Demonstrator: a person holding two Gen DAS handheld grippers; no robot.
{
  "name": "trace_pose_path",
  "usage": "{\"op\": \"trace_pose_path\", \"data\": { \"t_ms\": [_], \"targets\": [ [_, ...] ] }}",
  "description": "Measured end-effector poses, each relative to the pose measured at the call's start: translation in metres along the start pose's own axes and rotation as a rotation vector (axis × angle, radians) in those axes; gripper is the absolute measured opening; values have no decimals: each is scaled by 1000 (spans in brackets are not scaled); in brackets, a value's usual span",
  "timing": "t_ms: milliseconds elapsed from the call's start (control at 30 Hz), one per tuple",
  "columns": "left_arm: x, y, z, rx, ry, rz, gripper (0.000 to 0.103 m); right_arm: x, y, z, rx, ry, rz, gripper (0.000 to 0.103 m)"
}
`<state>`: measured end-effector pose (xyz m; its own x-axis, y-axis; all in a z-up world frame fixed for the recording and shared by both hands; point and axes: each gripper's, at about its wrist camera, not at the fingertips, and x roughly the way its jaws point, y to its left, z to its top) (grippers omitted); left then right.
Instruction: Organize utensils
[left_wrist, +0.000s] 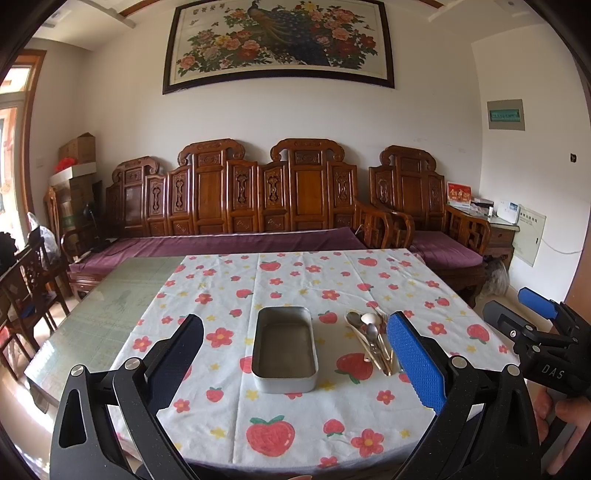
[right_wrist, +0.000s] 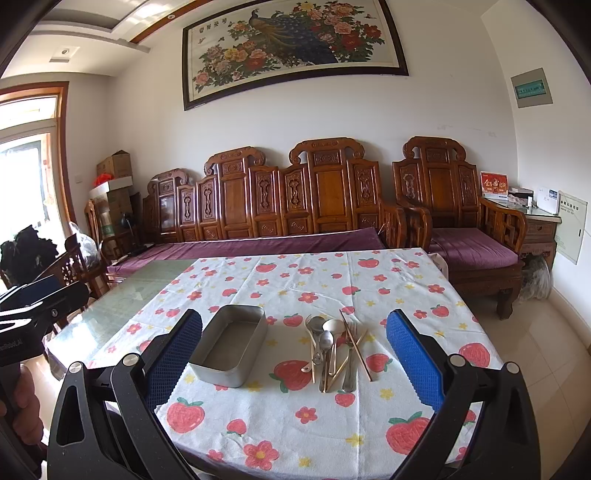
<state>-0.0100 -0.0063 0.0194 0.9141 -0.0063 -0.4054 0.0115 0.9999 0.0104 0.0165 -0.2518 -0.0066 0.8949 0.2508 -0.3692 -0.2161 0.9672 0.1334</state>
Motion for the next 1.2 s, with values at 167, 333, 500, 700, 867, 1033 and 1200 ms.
{"op": "trace_pose_path", "data": {
  "t_ms": [167, 333, 500, 700, 867, 1033, 1200],
  "targets": [
    [0, -1, 0, 1, 2, 0, 96, 1, 0, -1, 0, -1, 1, 100],
    [0, -1, -1, 1, 0, 0, 97, 0, 0, -1, 0, -2, 1, 100],
    [1, -1, -1, 1, 0, 0, 96, 0, 0, 0, -1, -2, 0, 100],
    [1, -3, -1, 1, -1, 0, 96, 0, 0, 0, -2, -2, 2, 100],
    [1, -2, -1, 1, -1, 0, 97, -1, 2, 2, -4, -2, 6, 100],
    [1, -3, -1, 0, 1, -1, 96, -2, 2, 2, -4, -2, 6, 100],
    [7, -3, -5, 4, 17, -3, 97, 3, 2, 2, -5, 8, 9, 100]
  ]
}}
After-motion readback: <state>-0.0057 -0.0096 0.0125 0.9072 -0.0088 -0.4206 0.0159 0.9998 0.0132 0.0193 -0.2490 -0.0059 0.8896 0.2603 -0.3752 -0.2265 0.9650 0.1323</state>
